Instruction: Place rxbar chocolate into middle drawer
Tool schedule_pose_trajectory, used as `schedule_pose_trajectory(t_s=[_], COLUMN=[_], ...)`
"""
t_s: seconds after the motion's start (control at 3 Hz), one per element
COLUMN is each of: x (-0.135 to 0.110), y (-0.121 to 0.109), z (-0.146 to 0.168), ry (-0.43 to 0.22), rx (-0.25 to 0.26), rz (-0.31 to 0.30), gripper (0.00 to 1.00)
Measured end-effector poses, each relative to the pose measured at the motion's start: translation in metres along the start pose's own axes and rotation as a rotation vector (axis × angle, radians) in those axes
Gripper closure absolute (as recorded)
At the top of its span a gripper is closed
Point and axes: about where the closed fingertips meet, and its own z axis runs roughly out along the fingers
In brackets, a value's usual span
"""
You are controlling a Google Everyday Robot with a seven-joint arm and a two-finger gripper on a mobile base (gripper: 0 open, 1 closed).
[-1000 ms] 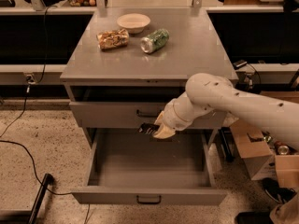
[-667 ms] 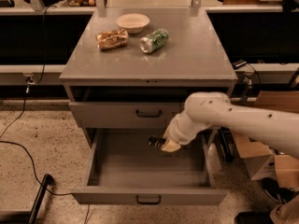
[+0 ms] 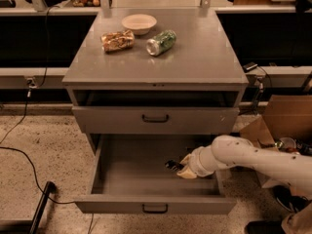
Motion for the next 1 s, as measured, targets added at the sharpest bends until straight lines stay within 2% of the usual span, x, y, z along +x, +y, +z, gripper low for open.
schedule_pose_trajectory(t_s=[0.33,0.67,1.0], x=[0.029,0.044,0.047], y=[0.001,-0.003,-0.007], z=[0.025,0.053,0.058], ry=[-0.11,-0.206,-0.213], rx=[-0.012,-0.066,-0.068], rz=[0.063,0.1,0.104], gripper=[0.81,0.58,0.34])
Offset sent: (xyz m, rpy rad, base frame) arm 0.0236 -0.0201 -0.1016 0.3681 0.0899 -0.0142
